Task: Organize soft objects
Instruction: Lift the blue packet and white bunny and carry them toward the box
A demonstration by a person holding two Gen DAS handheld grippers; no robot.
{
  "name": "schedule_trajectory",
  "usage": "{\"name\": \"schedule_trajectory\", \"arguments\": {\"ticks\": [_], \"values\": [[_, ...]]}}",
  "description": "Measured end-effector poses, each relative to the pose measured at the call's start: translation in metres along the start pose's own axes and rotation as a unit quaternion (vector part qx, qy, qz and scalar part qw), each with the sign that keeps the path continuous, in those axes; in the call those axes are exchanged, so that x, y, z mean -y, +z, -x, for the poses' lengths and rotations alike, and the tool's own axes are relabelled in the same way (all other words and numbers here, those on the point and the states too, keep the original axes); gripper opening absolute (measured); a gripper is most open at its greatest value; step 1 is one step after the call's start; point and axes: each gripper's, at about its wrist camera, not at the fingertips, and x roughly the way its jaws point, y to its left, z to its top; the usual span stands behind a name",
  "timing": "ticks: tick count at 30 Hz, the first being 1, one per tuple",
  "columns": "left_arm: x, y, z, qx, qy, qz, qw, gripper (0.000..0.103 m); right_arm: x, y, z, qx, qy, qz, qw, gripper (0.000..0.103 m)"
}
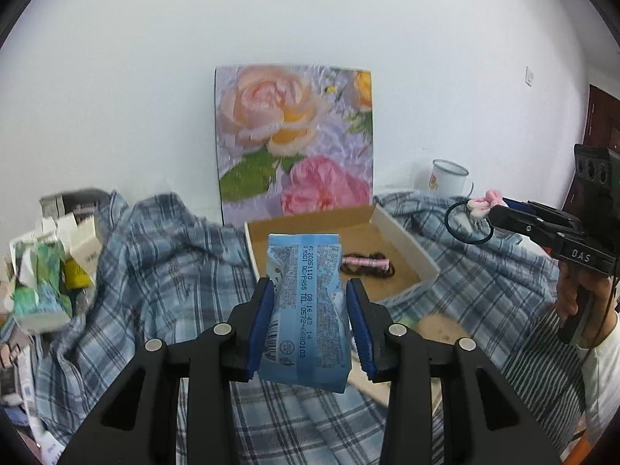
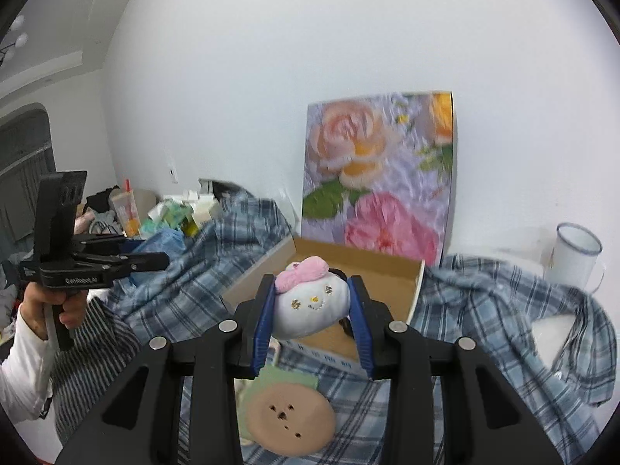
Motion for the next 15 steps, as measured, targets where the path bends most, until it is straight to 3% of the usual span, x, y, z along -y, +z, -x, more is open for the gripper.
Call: {"name": "schedule_trajectory", "arguments": {"ticks": [9,15], "values": [[0.012,0.057,0.012,0.040,-0.022,0.001,0.9990,0.041,-0.016,0.062,0.024,0.043,-0.008,0.019,0.999,0.036],[0.014,0.097,0.010,0.065,-0.018,0.001,0.9977,0.041,-0.020,0.101,0.026,0.067,-0.005,0.028,0.997,0.036]]}}
